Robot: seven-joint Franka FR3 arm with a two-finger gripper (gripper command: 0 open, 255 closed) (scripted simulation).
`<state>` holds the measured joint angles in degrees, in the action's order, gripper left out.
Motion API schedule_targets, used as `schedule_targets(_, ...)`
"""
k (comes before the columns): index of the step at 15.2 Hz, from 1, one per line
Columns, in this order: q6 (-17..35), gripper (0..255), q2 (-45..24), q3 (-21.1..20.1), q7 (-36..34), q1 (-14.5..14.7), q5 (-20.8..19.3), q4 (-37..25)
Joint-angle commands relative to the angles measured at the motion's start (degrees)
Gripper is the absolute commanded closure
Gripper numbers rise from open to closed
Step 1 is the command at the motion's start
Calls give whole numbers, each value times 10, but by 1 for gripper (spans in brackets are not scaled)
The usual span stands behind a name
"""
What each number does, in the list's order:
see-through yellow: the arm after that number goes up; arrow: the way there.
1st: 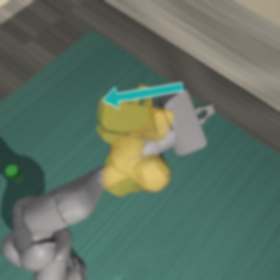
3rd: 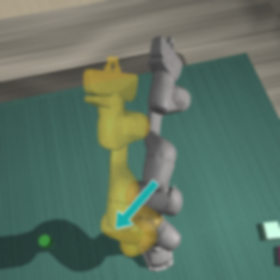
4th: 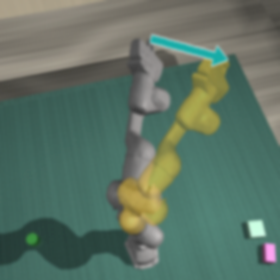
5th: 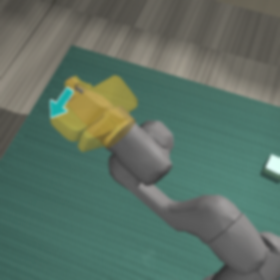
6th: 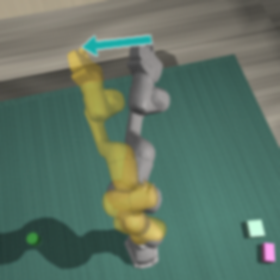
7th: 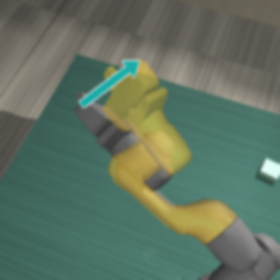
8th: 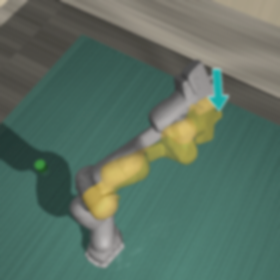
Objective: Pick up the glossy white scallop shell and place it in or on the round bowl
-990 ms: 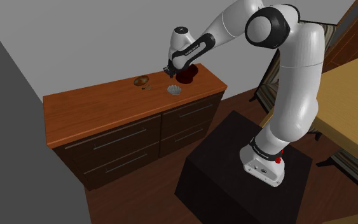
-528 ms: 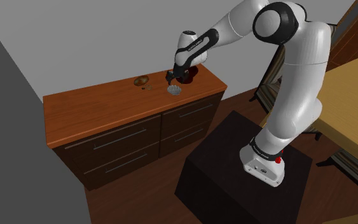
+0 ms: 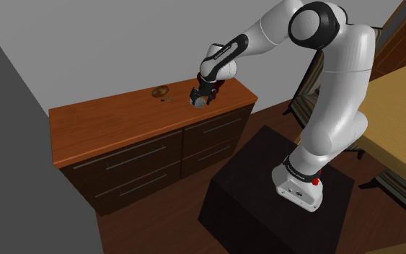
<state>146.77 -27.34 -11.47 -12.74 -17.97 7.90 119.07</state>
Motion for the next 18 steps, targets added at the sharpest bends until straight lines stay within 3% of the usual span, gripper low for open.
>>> schedule_targets(1,11,0,-13,1,1,1,0,-1)
schedule_targets(10,20,0,-24,1,0,3,-1,-3)
schedule_targets(11,20,255,-24,1,0,3,-1,-3)
schedule_targets(18,20,255,-23,1,0,3,-1,-3)
